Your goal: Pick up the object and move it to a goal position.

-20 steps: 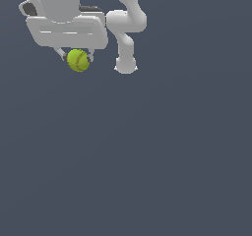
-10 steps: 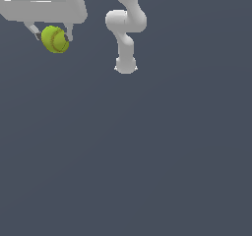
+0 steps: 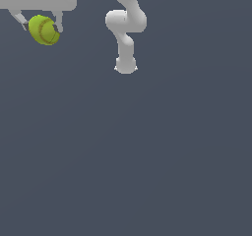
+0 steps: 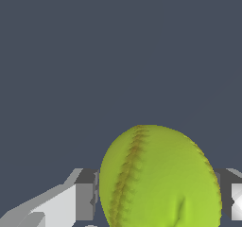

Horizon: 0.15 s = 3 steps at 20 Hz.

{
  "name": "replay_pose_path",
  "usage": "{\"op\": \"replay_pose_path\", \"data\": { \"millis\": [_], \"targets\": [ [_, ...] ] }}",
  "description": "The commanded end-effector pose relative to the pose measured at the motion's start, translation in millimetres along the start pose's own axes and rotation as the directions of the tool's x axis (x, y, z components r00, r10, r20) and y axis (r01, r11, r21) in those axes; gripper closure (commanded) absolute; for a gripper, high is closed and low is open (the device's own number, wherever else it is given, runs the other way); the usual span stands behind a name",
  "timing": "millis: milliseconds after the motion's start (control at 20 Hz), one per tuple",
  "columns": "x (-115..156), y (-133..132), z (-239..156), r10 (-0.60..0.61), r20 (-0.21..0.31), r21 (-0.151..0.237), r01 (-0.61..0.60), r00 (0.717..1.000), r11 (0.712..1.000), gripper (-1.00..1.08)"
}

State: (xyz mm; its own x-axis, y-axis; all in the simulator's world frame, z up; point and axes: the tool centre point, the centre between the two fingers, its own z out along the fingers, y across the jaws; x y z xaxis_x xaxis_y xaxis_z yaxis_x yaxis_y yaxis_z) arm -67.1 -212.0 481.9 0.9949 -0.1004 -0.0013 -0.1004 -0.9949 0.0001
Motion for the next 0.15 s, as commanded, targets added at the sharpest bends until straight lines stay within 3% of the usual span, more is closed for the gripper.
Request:
{"op": "replay_pose_path", "data": {
  "millis": [0,100],
  "targets": [
    [0.7,1.1,-2.7,0.0,-0.001,0.0,0.0,1.0,1.0,1.08],
    [0.9,1.1,-2.8,0.0,-0.001,0.0,0.0,1.0,1.0,1.08]
  ]
}}
